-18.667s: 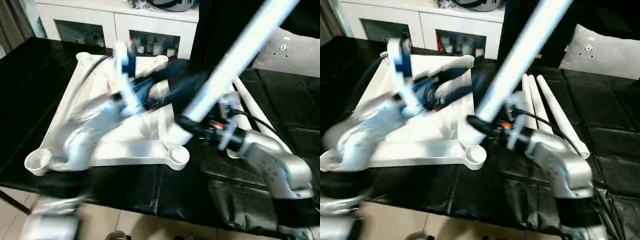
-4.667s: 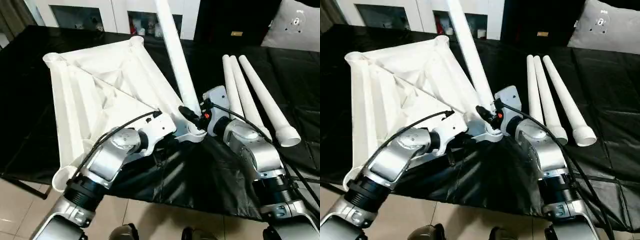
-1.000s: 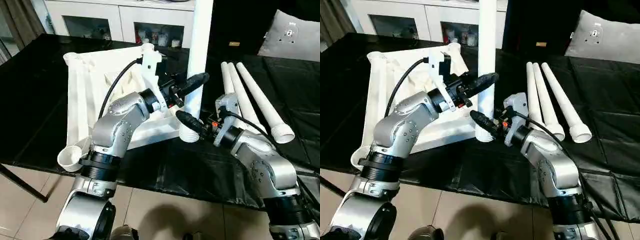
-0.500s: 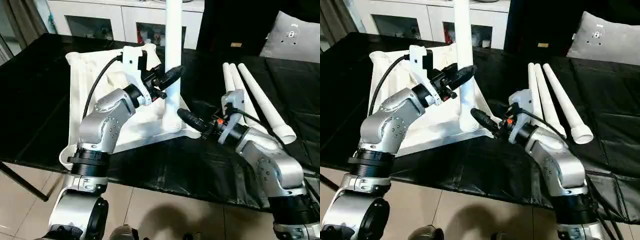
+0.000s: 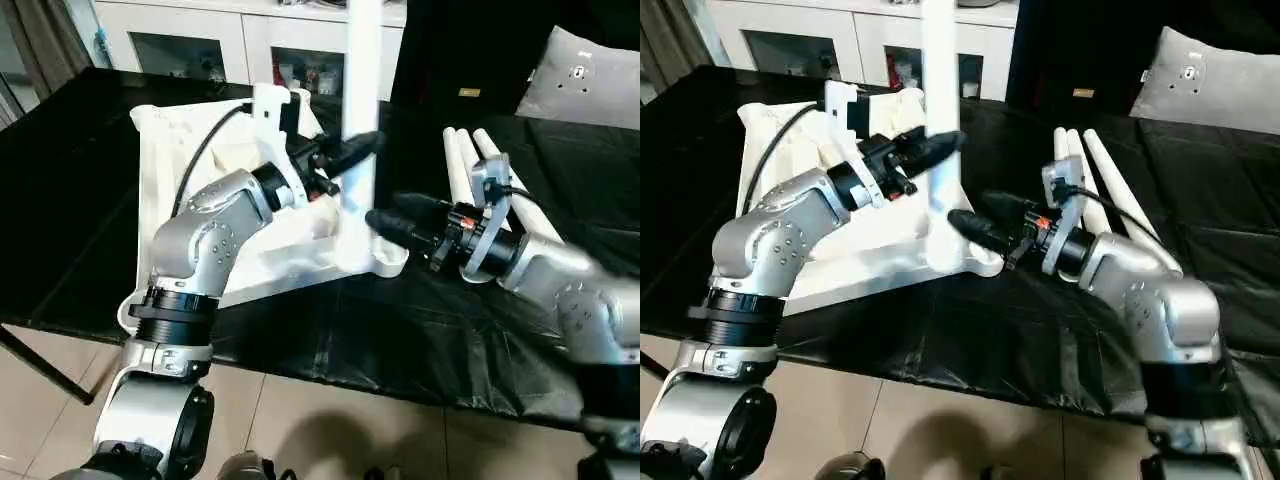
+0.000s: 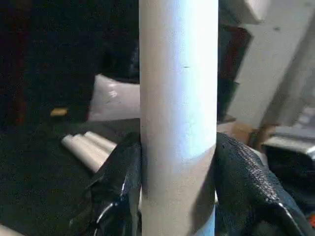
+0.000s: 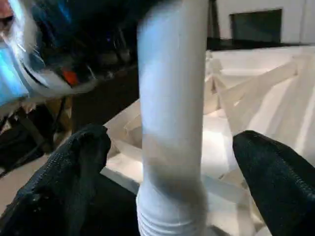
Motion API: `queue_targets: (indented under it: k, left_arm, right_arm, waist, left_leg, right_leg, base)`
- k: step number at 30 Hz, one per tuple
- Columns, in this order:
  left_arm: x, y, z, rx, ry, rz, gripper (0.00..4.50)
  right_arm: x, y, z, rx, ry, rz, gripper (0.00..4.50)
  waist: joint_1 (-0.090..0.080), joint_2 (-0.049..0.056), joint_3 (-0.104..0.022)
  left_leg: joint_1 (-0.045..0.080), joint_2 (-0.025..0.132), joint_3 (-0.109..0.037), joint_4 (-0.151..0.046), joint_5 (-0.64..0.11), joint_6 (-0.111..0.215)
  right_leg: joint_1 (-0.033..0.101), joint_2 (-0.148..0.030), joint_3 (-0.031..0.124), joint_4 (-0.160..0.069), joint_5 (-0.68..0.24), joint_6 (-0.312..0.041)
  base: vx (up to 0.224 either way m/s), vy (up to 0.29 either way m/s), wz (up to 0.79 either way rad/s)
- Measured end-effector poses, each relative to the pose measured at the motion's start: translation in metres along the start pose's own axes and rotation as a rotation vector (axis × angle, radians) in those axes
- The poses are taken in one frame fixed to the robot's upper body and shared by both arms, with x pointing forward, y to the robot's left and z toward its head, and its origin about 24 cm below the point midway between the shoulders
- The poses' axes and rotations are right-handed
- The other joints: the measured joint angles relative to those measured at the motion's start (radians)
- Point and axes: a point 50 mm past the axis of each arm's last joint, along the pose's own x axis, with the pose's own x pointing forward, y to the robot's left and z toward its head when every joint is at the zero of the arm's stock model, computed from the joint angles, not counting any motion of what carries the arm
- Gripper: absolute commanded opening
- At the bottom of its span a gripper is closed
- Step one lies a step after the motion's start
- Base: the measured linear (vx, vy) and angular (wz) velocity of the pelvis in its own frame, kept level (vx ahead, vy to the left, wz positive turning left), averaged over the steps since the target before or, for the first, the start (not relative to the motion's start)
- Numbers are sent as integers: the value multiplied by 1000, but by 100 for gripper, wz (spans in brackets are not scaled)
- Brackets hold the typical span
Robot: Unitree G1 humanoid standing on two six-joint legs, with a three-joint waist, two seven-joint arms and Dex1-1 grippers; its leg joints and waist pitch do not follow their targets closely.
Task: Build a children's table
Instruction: Insert table leg to table base
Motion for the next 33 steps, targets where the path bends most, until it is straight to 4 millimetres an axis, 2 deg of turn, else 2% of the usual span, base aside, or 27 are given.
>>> queue_targets:
  k: [4,5,8,10,14,25,27,33]
  left_arm:
    - [3,-7,1,37,24,-53,182]
    - [3,-9,1,57,41,-65,182]
    - [6,-17,1,96,63,-109,182]
    - [7,-19,0,108,72,-127,182]
    - [7,-22,3,124,72,-143,182]
    - [6,-23,3,124,85,-145,182]
    - [6,-23,3,127,86,-147,182]
    - [5,-23,3,131,96,-147,182]
  right_arm:
    - [5,3,-4,1,38,15,448]
    - [7,3,-5,-8,55,13,419]
    - [11,3,-6,-24,82,13,412]
    - [12,1,-5,-34,85,5,381]
    - [12,0,-5,-46,87,-1,362]
    - [15,2,-8,-42,95,24,272]
    - [16,3,-8,-38,94,28,240]
    - [19,5,-10,-33,97,39,201]
  waist:
    - [2,0,0]
    - [2,0,0]
    - [2,0,0]
    - [2,0,0]
    - [2,0,0]
    - [2,0,0]
    - [2,0,0]
    - [2,-1,0]
  left_leg:
    - [0,0,0,0,0,0]
    - [0,0,0,0,0,0]
    - [0,0,0,0,0,0]
    - [0,0,0,0,0,0]
    - [0,0,0,0,0,-1]
    - [0,0,0,0,0,-1]
    - [0,0,0,0,0,-1]
    - [0,0,0,0,1,-1]
  right_leg:
    - [0,0,0,0,0,0]
    - [0,0,0,0,0,0]
    - [0,0,0,0,0,0]
    - [0,0,0,0,0,0]
    - [0,0,0,0,0,0]
    - [0,0,0,0,0,0]
    - [0,0,0,0,0,0]
    - [0,0,0,0,0,0]
  base:
    - [0,0,0]
    - [0,0,0]
    - [0,0,0]
    - [0,0,0]
    - [0,0,0]
    - [0,0,0]
    - [0,0,0]
    - [0,0,0]
